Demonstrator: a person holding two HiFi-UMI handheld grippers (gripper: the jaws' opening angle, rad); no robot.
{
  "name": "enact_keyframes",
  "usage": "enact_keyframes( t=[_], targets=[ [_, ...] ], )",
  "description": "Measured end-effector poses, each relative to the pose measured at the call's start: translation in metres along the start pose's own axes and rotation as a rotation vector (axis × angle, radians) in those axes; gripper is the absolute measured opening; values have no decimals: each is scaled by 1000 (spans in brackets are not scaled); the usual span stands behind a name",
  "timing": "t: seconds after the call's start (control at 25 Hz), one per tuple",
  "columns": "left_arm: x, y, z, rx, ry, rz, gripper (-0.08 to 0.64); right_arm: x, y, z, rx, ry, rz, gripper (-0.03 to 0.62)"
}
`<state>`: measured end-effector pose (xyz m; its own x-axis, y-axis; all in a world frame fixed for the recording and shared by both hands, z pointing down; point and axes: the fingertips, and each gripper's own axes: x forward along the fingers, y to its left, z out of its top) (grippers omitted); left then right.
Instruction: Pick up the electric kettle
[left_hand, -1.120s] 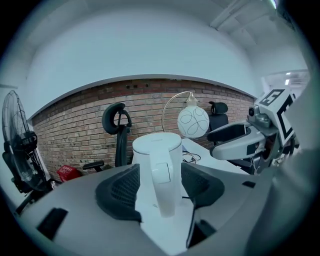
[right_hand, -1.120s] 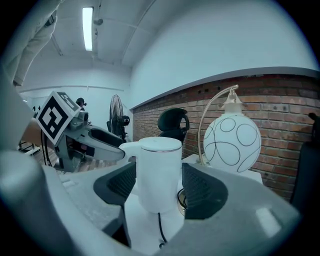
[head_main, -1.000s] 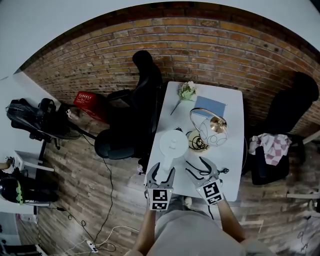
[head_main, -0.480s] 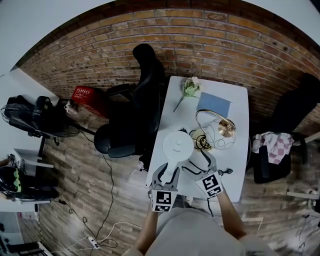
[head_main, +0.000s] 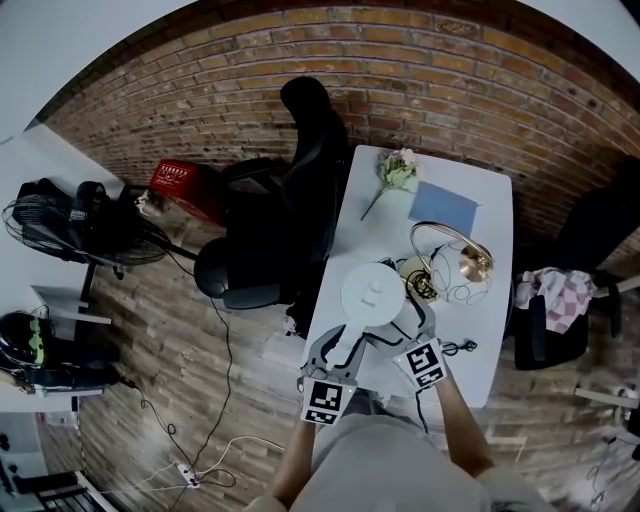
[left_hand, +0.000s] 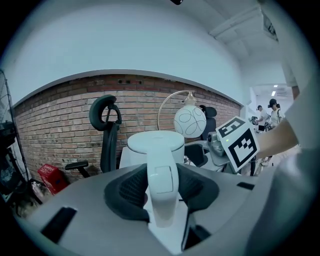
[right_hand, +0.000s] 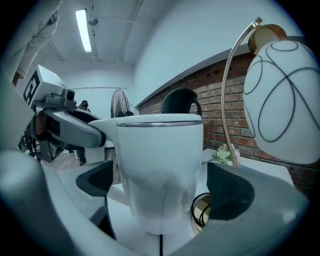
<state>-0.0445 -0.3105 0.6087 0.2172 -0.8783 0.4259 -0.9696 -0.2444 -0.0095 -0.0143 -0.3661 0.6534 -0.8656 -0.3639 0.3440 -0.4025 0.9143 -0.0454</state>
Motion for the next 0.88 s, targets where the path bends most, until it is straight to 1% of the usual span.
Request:
enact_keyframes(
  t=[0.12, 0.4, 0.52, 0.68, 0.88],
  targets=[
    [1, 1, 1, 0, -8, -17, 164, 9, 0, -4, -52, 12, -2, 568],
    [2, 5, 3, -1, -25, -44, 164, 15, -2, -2, -53, 16, -28, 561],
    [2, 5, 5, -2, -32, -50, 164, 15, -4, -3, -89, 24, -25, 560],
    [3, 6, 7, -8, -47, -56, 164, 14, -4, 1, -49, 27, -34, 560],
    [3, 6, 12, -8, -57, -64, 164, 13, -6, 4, -67, 27, -46, 560]
  ],
)
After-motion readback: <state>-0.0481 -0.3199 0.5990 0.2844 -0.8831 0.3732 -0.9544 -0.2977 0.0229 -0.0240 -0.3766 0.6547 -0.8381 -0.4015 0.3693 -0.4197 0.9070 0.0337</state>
